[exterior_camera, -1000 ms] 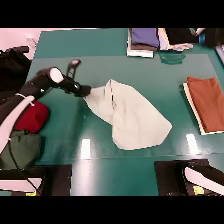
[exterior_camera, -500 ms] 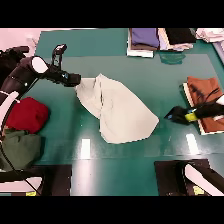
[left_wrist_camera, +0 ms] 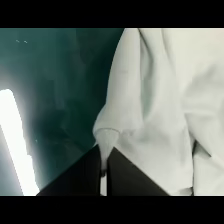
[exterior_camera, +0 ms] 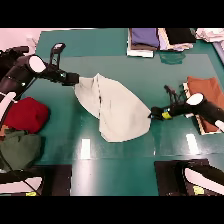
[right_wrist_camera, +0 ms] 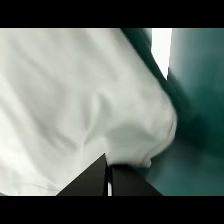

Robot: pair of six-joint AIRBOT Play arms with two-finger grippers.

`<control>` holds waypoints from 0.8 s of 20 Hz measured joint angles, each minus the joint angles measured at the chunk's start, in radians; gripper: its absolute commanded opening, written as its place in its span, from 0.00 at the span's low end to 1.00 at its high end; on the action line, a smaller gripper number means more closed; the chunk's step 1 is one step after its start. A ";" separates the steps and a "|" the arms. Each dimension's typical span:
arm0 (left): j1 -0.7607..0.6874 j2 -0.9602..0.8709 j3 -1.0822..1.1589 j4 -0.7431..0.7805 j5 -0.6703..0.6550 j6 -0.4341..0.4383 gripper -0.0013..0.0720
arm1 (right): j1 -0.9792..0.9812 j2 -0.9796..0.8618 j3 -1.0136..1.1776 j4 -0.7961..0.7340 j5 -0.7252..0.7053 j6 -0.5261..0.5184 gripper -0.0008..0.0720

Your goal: Fold the shirts.

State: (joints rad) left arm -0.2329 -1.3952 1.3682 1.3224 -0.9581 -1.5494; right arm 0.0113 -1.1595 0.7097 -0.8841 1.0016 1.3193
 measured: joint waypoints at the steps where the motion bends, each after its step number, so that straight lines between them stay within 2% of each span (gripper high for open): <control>1: 0.000 0.022 0.012 0.027 -0.002 -0.006 0.06 | 0.000 0.018 0.053 -0.022 0.000 -0.001 0.03; 7: 0.000 0.243 0.159 0.198 0.007 -0.027 0.06 | -0.126 0.220 0.465 -0.150 0.082 -0.003 0.03; 16: 0.001 0.648 0.251 0.242 0.046 -0.032 0.06 | -0.341 0.434 0.930 -0.186 0.161 -0.005 0.03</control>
State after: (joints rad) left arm -0.2317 -0.7475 1.6196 1.5646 -0.9119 -1.5814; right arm -0.3294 -0.7254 1.6398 -1.0698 1.1629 1.3148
